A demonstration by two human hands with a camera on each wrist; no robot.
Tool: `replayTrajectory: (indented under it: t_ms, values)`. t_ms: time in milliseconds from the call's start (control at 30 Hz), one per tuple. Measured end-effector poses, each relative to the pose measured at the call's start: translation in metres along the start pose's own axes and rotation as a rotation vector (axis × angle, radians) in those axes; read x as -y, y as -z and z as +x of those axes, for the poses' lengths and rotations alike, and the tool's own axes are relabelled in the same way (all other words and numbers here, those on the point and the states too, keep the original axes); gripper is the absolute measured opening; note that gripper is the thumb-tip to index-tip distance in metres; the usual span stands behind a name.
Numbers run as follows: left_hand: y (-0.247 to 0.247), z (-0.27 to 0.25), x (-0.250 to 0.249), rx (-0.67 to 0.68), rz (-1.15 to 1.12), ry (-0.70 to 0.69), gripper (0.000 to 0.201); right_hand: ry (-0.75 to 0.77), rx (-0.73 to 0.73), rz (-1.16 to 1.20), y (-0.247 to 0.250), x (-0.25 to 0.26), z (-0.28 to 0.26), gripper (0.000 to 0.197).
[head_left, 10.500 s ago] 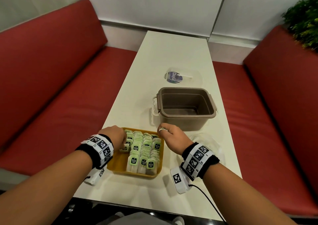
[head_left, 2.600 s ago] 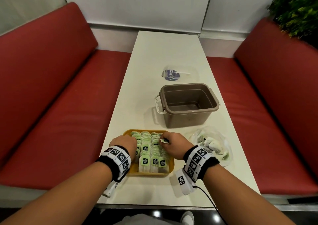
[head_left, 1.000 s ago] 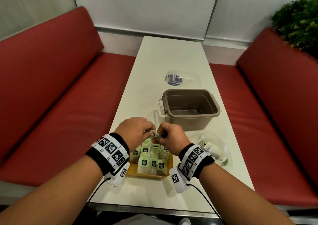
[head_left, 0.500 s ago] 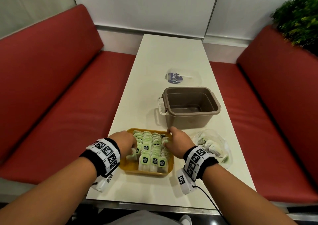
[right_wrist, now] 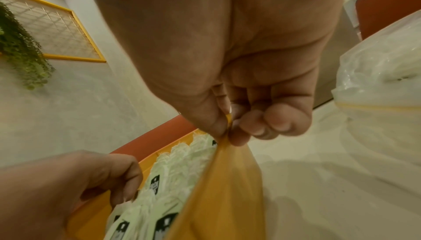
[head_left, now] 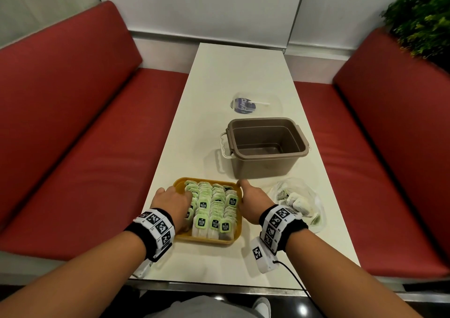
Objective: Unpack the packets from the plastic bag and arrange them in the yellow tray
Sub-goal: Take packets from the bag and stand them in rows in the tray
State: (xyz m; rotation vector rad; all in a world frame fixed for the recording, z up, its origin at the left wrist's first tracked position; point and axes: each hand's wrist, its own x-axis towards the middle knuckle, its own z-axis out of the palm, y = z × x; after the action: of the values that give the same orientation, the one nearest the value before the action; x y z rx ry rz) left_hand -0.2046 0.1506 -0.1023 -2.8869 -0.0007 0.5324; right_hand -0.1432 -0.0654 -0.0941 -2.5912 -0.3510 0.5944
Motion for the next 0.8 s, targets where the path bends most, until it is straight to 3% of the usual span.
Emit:
replayTrajectory:
  t_ms: [300,533,667,800]
  values:
    - [-0.004,0.01,-0.007,-0.048,0.016,0.092,0.06,0.024,0.018,0.022,0.001,-0.004,-0.001,0.043]
    - [0.016,0.007,-0.007,0.015,-0.029,0.106,0.051,0.075,0.024,0.025,0.007,-0.012,-0.005,0.049]
    - [0.051,0.006,-0.017,-0.057,-0.137,0.035,0.036,0.11,-0.028,0.055,0.025,-0.035,-0.012,0.04]
    - [0.085,0.014,-0.065,-0.165,-0.32,-0.114,0.026,0.1,-0.125,0.066,0.053,-0.072,-0.019,0.028]
